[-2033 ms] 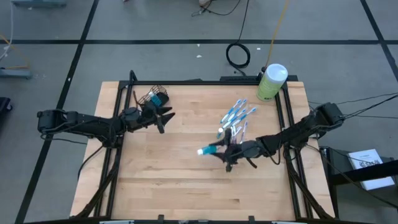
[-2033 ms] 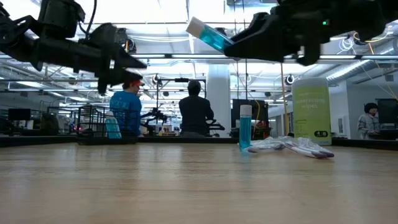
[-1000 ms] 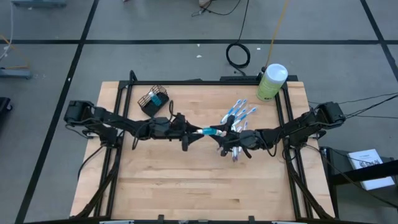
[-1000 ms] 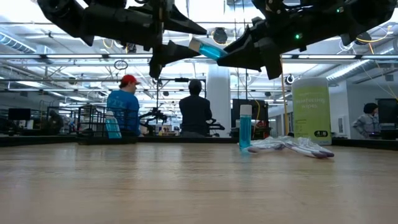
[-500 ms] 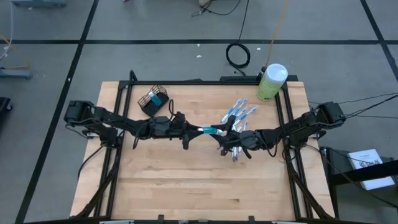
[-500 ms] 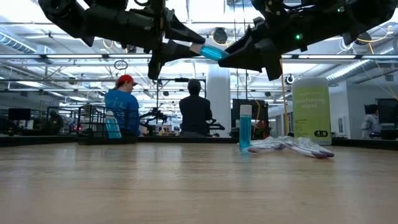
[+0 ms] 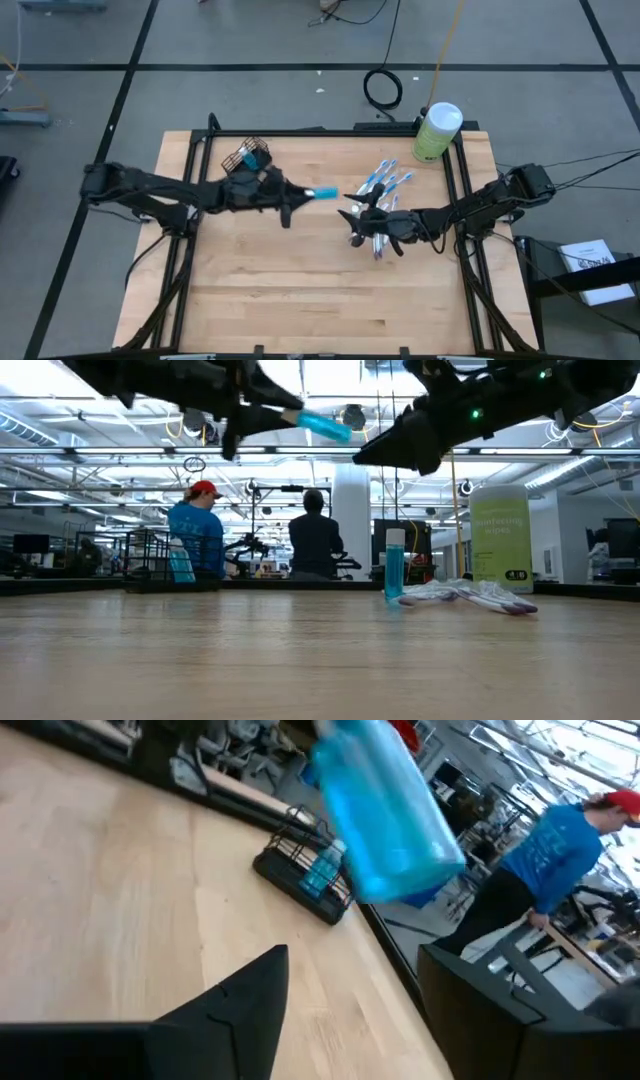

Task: Pick & Place toothbrushing station
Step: Put the bottom mouthwash into the middle compartment of the wire organizer

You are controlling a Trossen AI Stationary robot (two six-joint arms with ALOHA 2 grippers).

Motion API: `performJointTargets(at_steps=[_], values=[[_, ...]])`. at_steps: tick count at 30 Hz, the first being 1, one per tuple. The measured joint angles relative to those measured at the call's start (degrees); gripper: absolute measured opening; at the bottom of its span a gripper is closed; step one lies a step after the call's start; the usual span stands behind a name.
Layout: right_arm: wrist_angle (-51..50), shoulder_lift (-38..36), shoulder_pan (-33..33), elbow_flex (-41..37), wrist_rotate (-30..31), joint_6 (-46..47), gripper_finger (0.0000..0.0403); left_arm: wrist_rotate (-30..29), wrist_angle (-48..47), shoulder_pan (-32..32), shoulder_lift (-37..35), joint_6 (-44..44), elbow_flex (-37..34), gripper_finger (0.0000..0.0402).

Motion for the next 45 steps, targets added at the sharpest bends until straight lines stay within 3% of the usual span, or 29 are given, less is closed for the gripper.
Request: performJointTargets(at_steps=[4,9,13,19,26,35,45], values=[[-0.31,-0.75,0.53,0.07,-0.28,0.55,0.0229,-5.15,-11.97,2.44,-8.69,3.49,0.09,0.0100],[-1.83,-4.13,0.80,0.07,-0.52,4.16,0.0228,-10.64,-43.19,9.75,-16.21,1.44,7.76,0.0100],[-4.54,-8.48,0.51,0.07,-0.61,4.51,0.0226,-10.60,-64.47,16.97,-16.11,1.76,17.40,0.0100],[-6.93,-15.55,-1.88,0.07,-5.06,4.64,0.0224,-9.92,-83.48,29.42,-11.20,6.97,28.65,0.0100],[-11.93,-20.59,-2.70,0.07,-7.19,7.25,0.0219,1.27,-86.69,40.51,-4.59,13.65,30.40,0.0100],[-14.51,-20.71,-2.68,0.07,-8.07,7.61,0.0215,2.39,-87.99,46.06,4.46,18.35,30.40,0.0100],[-14.60,-20.70,-2.68,0.07,-8.06,7.59,0.0213,2.24,-87.58,47.89,7.06,18.71,30.62,0.0100]])
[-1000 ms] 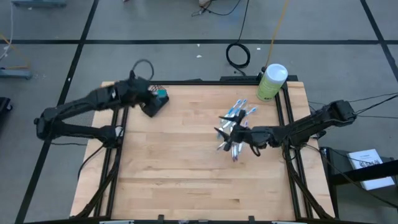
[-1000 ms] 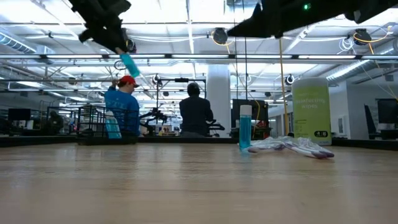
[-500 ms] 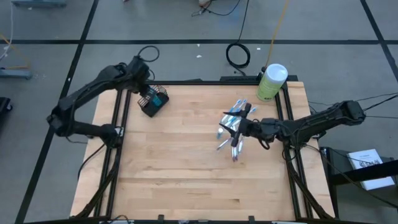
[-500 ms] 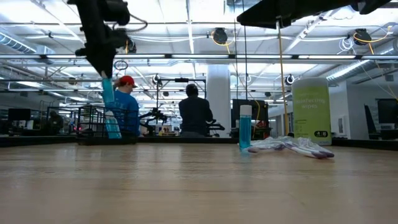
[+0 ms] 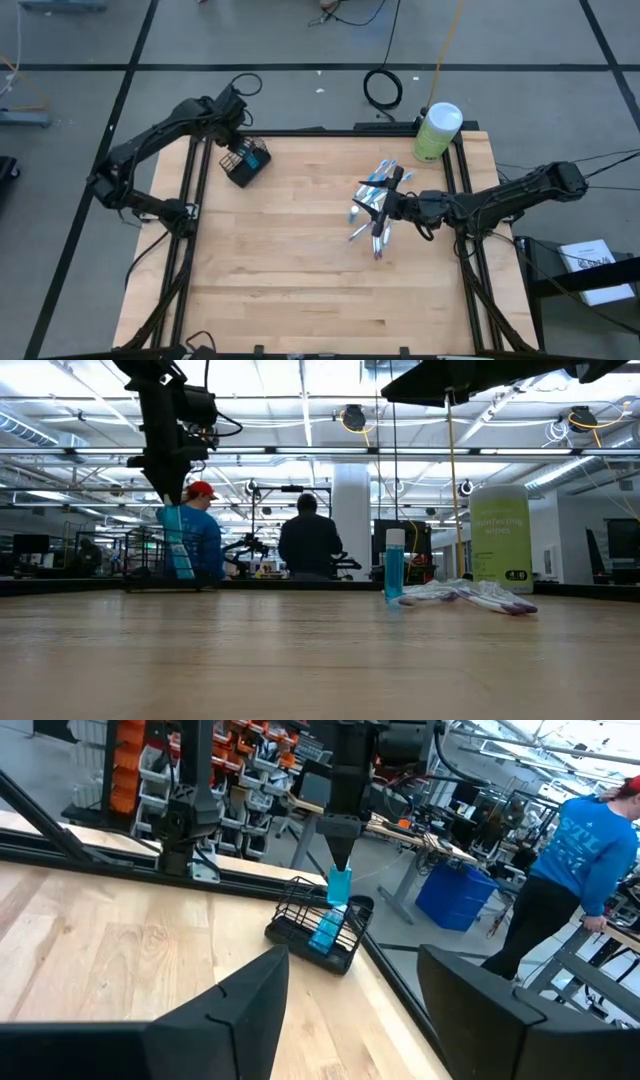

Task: Pick & Place toothbrushing station
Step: Put the bottom mouthwash into the middle compartment of the wire organizer

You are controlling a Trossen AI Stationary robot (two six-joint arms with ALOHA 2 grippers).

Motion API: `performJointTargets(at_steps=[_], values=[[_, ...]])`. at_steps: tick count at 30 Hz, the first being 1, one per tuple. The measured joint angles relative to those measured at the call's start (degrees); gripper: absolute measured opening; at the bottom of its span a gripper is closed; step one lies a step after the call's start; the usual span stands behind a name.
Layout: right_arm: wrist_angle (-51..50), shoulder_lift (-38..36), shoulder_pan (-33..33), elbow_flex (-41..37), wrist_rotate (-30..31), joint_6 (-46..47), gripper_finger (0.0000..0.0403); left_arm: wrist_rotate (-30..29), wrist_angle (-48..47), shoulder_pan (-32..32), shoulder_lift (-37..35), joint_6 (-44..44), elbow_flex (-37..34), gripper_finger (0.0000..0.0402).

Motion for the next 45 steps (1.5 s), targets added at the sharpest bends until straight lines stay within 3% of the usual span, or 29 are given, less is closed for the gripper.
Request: performJointTargets(at_steps=[38,45], values=[[-0.38,0.00,0.00,0.00,0.02,-0.04,0.0212,2.88,-3.24,-3.50,0.61,-1.31,-0.31,0.0100],[-0.39,0.02,0.02,0.00,0.02,-0.04,0.0212,2.79,-2.21,-3.50,2.74,-1.76,-2.96,0.0100]])
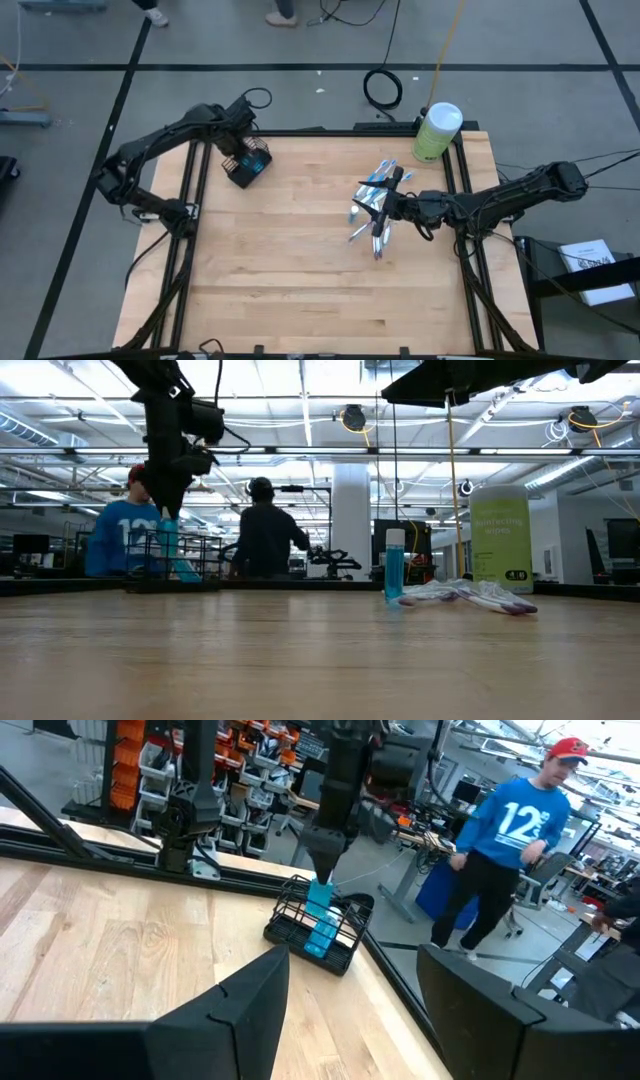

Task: Pick & Place toothbrushing station
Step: Put the bottom mouthwash into the middle compartment of the wire organizer, then put the mouthwash into the middle compartment of the wire organizer

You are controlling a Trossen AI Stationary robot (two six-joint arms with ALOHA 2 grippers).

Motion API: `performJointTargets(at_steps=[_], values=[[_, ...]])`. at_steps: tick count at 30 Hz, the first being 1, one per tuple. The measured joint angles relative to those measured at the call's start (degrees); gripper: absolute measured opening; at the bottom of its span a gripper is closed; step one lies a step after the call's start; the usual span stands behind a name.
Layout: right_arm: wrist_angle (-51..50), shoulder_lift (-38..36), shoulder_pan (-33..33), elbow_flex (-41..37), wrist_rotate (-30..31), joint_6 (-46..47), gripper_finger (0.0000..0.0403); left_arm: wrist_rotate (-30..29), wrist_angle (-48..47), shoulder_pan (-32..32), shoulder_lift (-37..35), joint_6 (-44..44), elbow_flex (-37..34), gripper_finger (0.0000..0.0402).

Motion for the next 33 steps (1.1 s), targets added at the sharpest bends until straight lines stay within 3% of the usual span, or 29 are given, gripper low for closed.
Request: performJointTargets(at_steps=[23,33], values=[[-0.21,0.00,0.00,0.00,0.02,0.02,0.0212,3.24,4.42,-0.05,8.04,1.29,-0.71,0.0100],[-0.42,0.00,0.00,0.00,0.02,0.22,0.0212,2.80,4.62,-0.70,8.16,1.72,-0.71,0.0250]])
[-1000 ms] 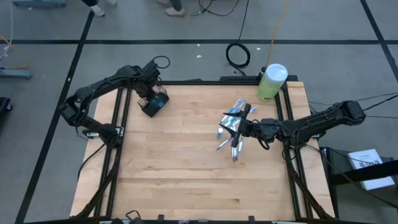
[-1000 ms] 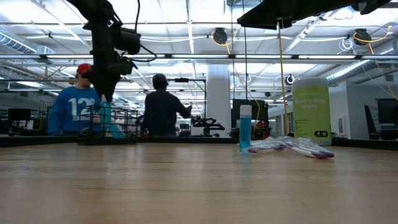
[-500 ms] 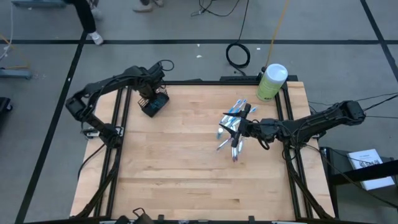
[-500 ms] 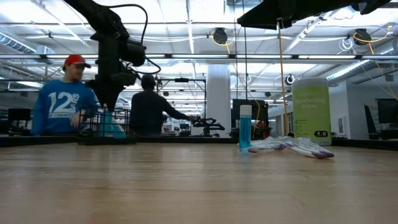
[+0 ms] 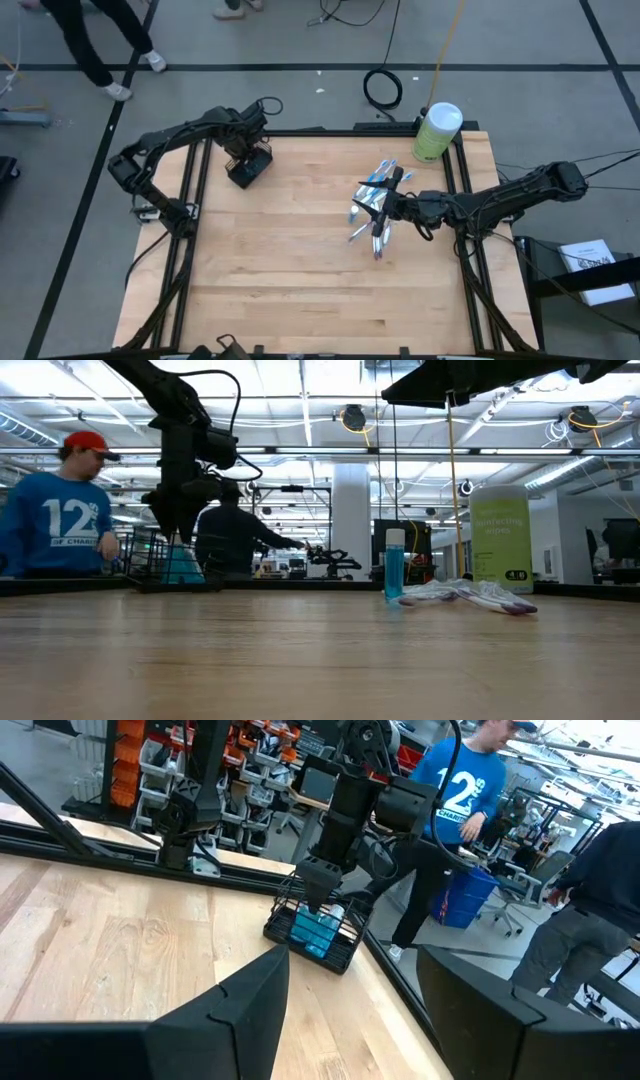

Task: Pick & Place toothbrushing station
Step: Put the mouthwash into the middle compartment of the wire organizer

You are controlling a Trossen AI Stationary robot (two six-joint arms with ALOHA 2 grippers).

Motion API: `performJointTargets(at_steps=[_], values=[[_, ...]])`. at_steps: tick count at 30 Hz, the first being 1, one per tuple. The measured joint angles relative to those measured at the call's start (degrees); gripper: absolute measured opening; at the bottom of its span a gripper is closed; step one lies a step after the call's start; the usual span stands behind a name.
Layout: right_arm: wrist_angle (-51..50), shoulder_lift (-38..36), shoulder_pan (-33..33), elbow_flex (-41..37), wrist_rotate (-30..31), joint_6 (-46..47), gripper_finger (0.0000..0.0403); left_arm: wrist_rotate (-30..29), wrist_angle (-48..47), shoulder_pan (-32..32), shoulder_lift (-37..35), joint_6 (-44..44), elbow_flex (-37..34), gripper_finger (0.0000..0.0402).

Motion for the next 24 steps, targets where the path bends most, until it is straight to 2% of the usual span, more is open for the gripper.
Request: performJointTargets(at_steps=[4,8,17,24], values=[[-0.04,0.00,0.00,0.00,-0.02,1.15,0.0212,-0.15,-1.06,0.02,-0.06,0.30,0.02,0.0283],[-0.02,0.00,0.00,0.00,-0.02,1.31,0.0212,-0.39,-1.86,0.01,-0.09,0.61,0.05,0.0289],[-0.04,0.00,-0.01,0.00,-0.01,1.34,0.0212,-1.38,-3.14,0.05,-0.02,1.59,0.02,0.0242],[-0.20,0.00,-0.01,0.00,-0.01,1.34,0.0212,-1.55,-4.93,0.05,0.00,1.87,1.81,0.0228]])
